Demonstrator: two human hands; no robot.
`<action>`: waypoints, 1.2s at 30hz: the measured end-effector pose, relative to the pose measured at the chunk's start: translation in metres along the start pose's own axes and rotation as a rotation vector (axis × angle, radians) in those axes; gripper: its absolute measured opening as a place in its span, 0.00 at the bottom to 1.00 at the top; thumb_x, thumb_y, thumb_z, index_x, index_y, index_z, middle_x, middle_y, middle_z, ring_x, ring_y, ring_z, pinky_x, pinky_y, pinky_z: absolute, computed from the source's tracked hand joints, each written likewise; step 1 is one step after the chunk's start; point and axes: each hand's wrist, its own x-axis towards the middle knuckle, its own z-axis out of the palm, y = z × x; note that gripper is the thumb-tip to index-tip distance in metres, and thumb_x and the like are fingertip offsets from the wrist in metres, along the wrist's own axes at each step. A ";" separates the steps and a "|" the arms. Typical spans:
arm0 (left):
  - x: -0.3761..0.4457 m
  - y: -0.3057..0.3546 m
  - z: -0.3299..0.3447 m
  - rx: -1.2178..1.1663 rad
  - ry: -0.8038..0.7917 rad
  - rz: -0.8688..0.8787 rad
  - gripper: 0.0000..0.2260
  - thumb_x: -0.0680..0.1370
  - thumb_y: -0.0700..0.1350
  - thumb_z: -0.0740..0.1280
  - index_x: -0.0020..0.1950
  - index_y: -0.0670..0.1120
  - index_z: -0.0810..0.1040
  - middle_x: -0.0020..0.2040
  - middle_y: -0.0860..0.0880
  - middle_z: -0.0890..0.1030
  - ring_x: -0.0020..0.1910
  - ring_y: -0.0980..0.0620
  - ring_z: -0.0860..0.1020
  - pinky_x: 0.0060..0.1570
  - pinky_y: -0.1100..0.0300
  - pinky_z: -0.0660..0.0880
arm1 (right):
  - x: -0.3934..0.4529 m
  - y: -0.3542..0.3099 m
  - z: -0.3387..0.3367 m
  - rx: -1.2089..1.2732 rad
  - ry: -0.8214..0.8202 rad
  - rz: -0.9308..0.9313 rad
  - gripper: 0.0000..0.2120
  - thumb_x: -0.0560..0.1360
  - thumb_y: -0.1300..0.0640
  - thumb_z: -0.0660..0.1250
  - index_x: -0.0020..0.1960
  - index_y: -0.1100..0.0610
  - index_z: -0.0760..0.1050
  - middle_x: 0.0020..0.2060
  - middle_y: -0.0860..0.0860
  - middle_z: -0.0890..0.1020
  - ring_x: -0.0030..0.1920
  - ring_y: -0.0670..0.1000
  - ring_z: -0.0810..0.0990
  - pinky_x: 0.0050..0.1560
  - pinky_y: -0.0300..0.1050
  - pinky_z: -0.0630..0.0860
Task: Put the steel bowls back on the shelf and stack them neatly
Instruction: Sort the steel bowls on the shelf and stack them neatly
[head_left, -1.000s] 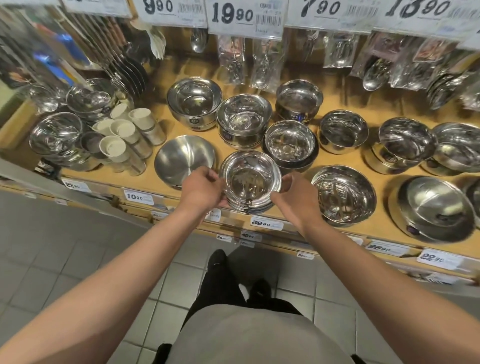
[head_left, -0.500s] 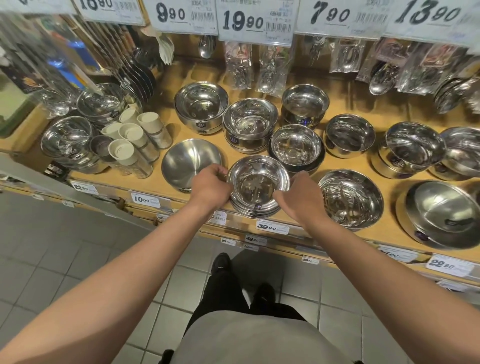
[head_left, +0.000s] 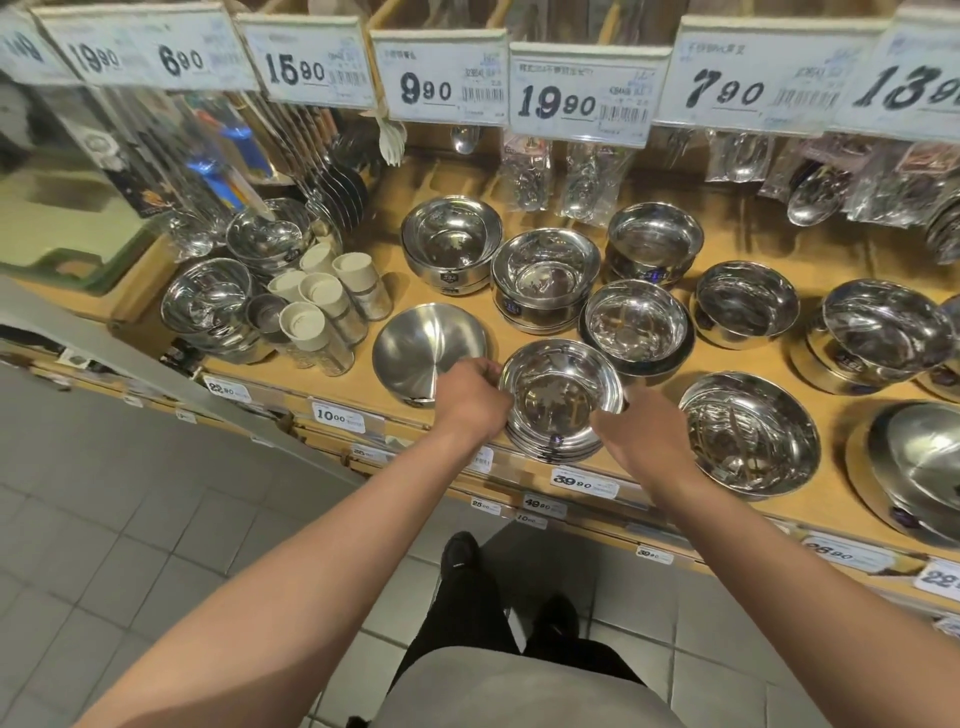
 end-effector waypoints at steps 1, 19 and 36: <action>0.000 0.000 0.000 0.012 -0.006 -0.004 0.15 0.74 0.34 0.70 0.59 0.43 0.83 0.50 0.46 0.85 0.48 0.45 0.84 0.51 0.48 0.83 | -0.001 0.000 0.000 0.001 -0.003 0.009 0.15 0.78 0.57 0.65 0.58 0.67 0.78 0.38 0.52 0.78 0.37 0.51 0.75 0.34 0.45 0.69; 0.013 0.013 -0.012 0.272 -0.137 0.088 0.17 0.74 0.36 0.69 0.62 0.45 0.84 0.55 0.46 0.86 0.50 0.47 0.82 0.45 0.59 0.75 | -0.013 0.002 0.006 0.266 0.081 0.021 0.07 0.76 0.61 0.70 0.53 0.61 0.79 0.37 0.56 0.84 0.36 0.58 0.83 0.36 0.50 0.80; 0.002 0.018 -0.035 0.122 -0.132 0.037 0.14 0.74 0.56 0.72 0.55 0.53 0.77 0.50 0.49 0.83 0.50 0.45 0.82 0.54 0.52 0.79 | -0.015 0.109 -0.062 0.339 0.554 0.401 0.21 0.75 0.62 0.69 0.68 0.65 0.75 0.59 0.62 0.82 0.57 0.63 0.81 0.59 0.57 0.79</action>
